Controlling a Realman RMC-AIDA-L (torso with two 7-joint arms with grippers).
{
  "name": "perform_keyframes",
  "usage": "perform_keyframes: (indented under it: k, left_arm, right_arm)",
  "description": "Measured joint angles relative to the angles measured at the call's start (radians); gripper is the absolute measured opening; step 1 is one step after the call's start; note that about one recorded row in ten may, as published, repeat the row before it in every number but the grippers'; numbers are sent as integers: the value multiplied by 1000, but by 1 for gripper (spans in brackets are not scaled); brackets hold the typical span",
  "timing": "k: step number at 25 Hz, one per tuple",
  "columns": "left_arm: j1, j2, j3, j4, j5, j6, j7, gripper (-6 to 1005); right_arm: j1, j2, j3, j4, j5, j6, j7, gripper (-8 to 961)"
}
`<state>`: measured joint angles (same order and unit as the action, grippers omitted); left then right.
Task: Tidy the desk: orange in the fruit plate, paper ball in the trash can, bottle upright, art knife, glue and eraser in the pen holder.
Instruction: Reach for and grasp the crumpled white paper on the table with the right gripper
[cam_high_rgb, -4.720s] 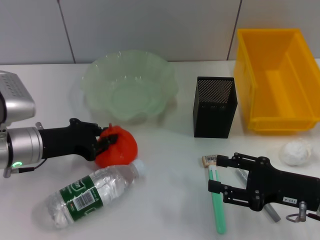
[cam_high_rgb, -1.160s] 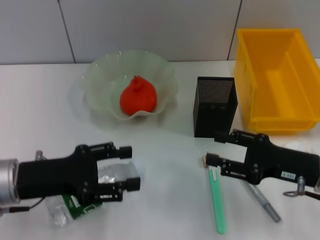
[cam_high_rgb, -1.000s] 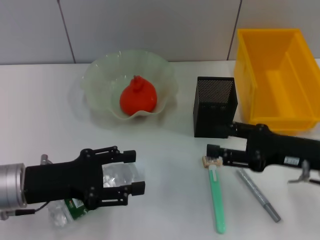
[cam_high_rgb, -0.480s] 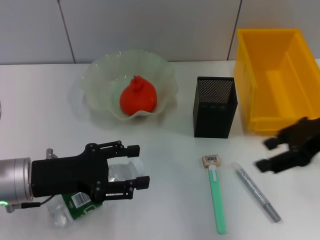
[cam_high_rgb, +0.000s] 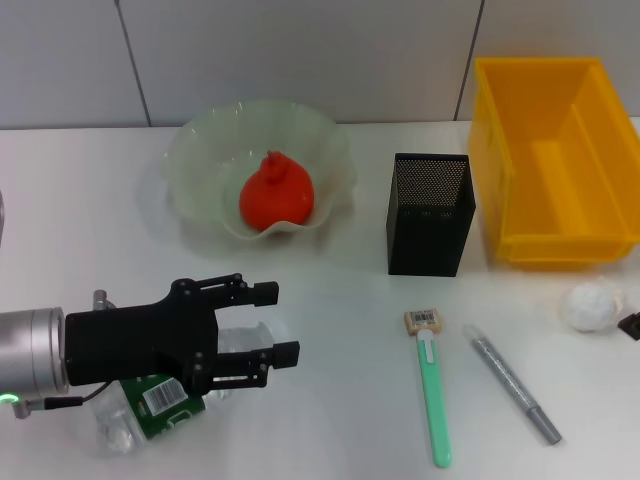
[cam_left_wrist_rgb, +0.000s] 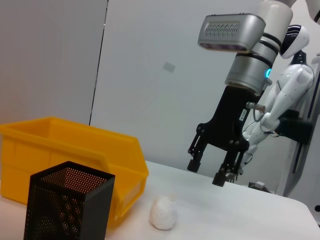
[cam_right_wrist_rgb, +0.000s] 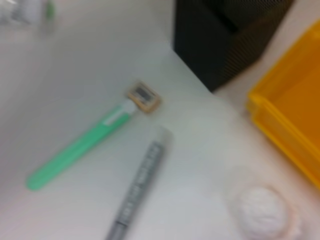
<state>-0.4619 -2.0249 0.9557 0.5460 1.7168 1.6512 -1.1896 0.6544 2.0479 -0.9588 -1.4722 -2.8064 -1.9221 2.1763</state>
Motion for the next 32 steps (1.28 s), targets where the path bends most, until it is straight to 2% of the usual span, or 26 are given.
perform_keyframes:
  k: [7, 13, 32]
  left_arm:
    - [-2, -3, 0, 0, 0, -8, -1, 767]
    - [-5, -7, 0, 0, 0, -22, -3, 767]
    - [-10, -12, 0, 0, 0, -41, -15, 767]
  right_arm:
    - [-29, 16, -78, 50, -46, 161, -26, 697]
    - [-32, 27, -119, 173, -46, 322, -72, 697]
    - [1, 28, -158, 352, -42, 475, -102, 698]
